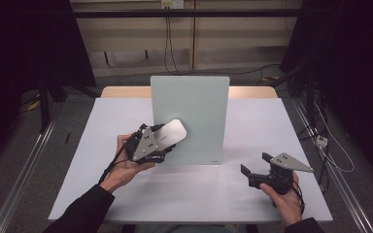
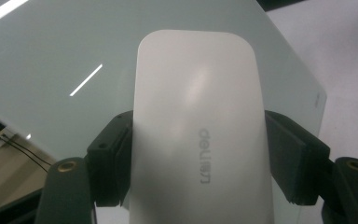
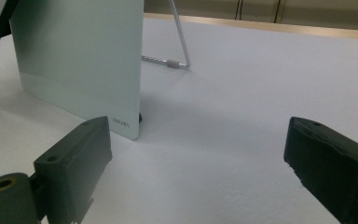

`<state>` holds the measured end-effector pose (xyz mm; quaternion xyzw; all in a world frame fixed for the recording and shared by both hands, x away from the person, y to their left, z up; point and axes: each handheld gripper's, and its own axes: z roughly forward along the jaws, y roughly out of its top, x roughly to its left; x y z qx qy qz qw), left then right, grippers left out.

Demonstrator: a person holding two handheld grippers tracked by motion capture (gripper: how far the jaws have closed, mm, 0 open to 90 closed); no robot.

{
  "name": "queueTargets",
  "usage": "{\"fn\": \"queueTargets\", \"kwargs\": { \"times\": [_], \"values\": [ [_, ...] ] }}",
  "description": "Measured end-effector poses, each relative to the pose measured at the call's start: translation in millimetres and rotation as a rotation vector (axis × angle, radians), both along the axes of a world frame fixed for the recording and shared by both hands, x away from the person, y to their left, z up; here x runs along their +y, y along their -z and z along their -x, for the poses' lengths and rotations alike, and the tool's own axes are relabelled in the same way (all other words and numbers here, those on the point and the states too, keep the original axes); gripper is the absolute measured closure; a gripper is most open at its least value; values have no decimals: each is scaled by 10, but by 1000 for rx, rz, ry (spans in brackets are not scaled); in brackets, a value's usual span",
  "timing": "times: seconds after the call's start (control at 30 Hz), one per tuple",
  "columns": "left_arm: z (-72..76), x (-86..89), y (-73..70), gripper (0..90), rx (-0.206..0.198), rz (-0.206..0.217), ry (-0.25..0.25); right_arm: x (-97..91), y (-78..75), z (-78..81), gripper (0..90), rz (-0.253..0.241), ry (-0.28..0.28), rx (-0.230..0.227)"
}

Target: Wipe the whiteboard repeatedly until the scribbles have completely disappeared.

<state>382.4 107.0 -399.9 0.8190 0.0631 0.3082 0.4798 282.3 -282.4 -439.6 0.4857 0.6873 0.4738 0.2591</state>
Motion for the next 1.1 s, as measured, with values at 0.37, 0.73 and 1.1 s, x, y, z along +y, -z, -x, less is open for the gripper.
{"fn": "queueTargets", "kwargs": {
  "times": [0.37,0.73,1.1],
  "values": [
    [76,-98,90,309,70,-18,24,22,5,-25,74,4,-6,5],
    [177,-98,105,310,154,11,36,29,4,-12,75,11,-14,5],
    [241,-31,90,310,265,53,33,37,7,0,75,12,-22,4]
  ]
}}
